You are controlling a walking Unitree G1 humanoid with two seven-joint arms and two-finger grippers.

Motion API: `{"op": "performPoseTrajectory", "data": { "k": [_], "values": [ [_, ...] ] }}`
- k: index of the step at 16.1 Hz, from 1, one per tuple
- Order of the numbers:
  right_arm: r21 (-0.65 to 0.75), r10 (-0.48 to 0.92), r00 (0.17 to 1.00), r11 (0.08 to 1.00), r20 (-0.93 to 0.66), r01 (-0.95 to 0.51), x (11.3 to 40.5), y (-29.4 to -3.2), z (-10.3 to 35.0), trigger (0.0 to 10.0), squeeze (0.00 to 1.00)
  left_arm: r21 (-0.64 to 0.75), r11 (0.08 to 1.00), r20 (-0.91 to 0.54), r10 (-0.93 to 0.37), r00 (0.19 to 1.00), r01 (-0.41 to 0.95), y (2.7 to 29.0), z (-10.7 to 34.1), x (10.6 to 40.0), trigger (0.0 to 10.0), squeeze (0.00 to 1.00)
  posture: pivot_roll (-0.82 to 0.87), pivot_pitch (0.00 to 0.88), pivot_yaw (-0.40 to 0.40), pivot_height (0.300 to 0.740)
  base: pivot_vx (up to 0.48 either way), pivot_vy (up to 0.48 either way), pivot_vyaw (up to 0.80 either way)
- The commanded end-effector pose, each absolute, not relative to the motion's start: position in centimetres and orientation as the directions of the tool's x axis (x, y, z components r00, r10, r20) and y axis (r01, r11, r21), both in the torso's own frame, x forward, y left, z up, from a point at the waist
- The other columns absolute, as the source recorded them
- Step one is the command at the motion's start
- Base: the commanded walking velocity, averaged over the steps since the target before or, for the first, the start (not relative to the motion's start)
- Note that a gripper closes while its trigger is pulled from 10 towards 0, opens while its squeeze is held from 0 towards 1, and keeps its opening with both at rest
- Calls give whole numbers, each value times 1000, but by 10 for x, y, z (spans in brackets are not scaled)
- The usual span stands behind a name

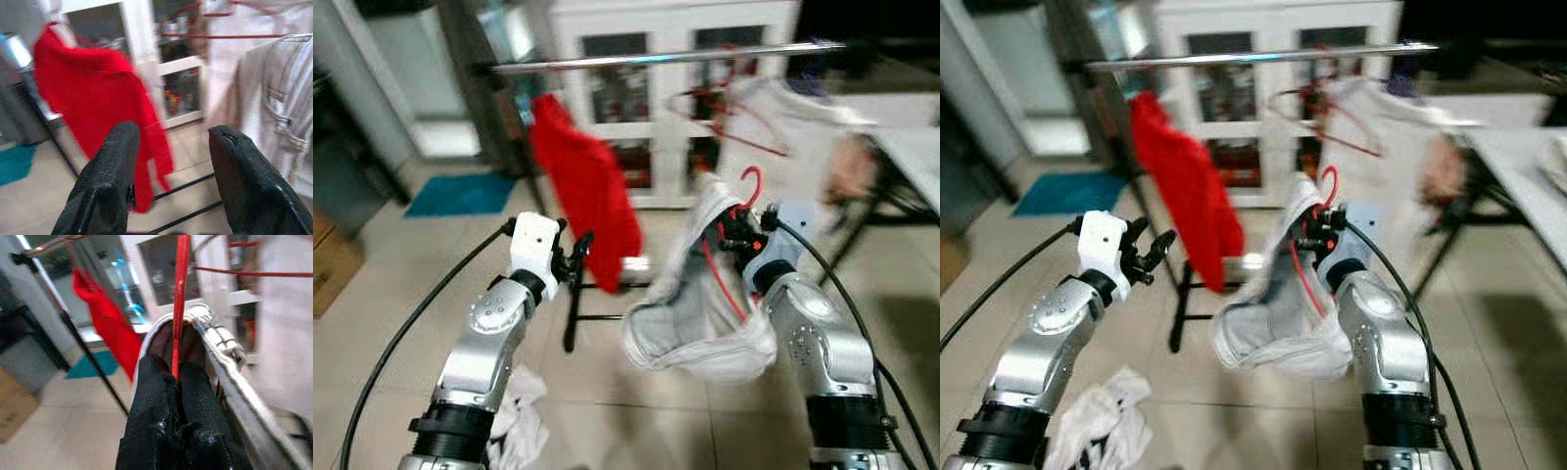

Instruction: Hang hanger

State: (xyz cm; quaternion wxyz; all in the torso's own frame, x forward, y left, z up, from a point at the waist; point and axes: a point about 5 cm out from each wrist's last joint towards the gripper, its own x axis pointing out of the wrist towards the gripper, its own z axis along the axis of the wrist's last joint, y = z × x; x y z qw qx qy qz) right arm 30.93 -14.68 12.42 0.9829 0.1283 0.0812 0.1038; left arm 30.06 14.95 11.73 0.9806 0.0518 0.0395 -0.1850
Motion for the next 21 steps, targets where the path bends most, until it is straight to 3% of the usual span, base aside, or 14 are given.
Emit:
{"op": "performPoseTrajectory", "data": {
  "k": [1, 8, 12, 21],
  "values": [
    [293, 251, 967, 929, -47, -227, 313, -136, 141, 10000, 0, 100, 933, -103, -337, 936, 346, 158, 118, 303, 10000, 0, -79, 0, 109, 740, 352, 0, 0],
    [217, 222, 975, 953, -24, -212, 315, -139, 148, 10000, 0, 108, 928, -101, -346, 933, 356, 157, 119, 306, 10000, 0, -88, 0, 111, 740, 350, 0, 0],
    [218, 214, 976, 954, -24, -204, 316, -141, 148, 10000, 0, 102, 928, -100, -350, 931, 359, 156, 119, 306, 10000, 0, -88, 0, 111, 740, 356, 0, -800],
    [147, 216, 976, 966, -16, -211, 316, -142, 148, 10000, 0, 110, 921, -107, -362, 926, 373, 155, 119, 307, 10000, 0, -83, 0, 111, 740, 365, 0, 0]
  ]
}}
